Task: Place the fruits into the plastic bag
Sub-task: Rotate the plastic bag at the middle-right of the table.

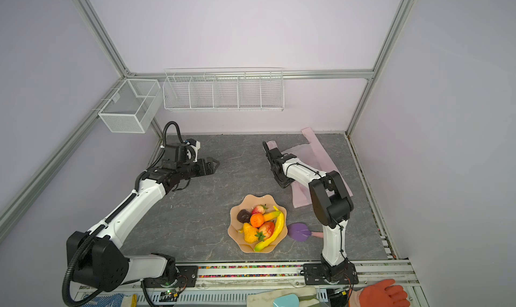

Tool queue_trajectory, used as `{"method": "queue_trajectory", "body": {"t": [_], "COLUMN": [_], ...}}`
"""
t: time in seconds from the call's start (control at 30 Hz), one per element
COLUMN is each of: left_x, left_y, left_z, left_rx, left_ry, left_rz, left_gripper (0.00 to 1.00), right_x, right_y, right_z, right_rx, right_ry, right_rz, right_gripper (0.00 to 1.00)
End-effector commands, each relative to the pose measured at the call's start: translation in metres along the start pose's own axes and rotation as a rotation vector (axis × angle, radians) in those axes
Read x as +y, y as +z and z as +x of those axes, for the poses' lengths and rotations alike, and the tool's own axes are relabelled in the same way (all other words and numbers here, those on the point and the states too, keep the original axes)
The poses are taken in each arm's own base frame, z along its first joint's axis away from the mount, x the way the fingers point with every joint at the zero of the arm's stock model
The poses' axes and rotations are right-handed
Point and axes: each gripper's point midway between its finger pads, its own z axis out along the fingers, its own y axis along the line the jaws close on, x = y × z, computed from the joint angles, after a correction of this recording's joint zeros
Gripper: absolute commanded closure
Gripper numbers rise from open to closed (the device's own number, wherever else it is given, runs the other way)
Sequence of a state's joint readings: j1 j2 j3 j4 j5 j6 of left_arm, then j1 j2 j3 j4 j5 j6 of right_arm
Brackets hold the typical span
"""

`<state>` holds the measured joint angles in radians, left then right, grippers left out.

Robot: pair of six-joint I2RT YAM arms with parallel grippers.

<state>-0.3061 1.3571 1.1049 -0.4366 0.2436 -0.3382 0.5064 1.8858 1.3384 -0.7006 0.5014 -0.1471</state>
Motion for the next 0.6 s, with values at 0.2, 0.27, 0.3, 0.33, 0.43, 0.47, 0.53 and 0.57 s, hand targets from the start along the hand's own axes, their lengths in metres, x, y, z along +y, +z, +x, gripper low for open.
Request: {"method": "queue_trajectory", "body": {"t": [0.2, 0.27, 0.3, 0.33, 0.43, 0.47, 0.53, 0.57], "left_x": [-0.035, -0.035, -0.035, -0.035, -0.035, -0.037, -0.039, -0.042], "left_y": [0.035, 0.041, 0.044, 0.047, 0.055, 0.057, 0.061, 0.063], "left_z": [-0.022, -0.024, -0.025, -0.026, -0.024, -0.023, -0.022, -0.022], "left_rx": [-0.011, -0.012, -0.009, -0.008, 0.004, 0.009, 0.015, 0.019], "left_ry": [-0.019, -0.045, -0.056, -0.062, -0.062, -0.058, -0.057, -0.055], "left_rz": [0.109, 0.105, 0.104, 0.102, 0.091, 0.088, 0.088, 0.093], "left_gripper": [0.09, 0.10, 0.10, 0.10, 0.10, 0.10, 0.10, 0.10], "right_x": [0.020, 0.023, 0.028, 0.028, 0.024, 0.020, 0.008, 0.001], "right_y": [-0.037, -0.043, -0.037, -0.035, -0.025, -0.023, -0.023, -0.024], "right_z": [0.019, 0.025, 0.039, 0.047, 0.070, 0.076, 0.081, 0.083], "right_rx": [-0.309, -0.359, -0.348, -0.344, -0.299, -0.292, -0.303, -0.316], "right_ry": [-0.365, -0.427, -0.467, -0.491, -0.560, -0.574, -0.572, -0.570], "right_rz": [-0.025, -0.025, -0.026, -0.021, -0.003, 0.013, 0.044, 0.068], "right_gripper": [0.94, 0.94, 0.94, 0.94, 0.94, 0.94, 0.94, 0.91]}}
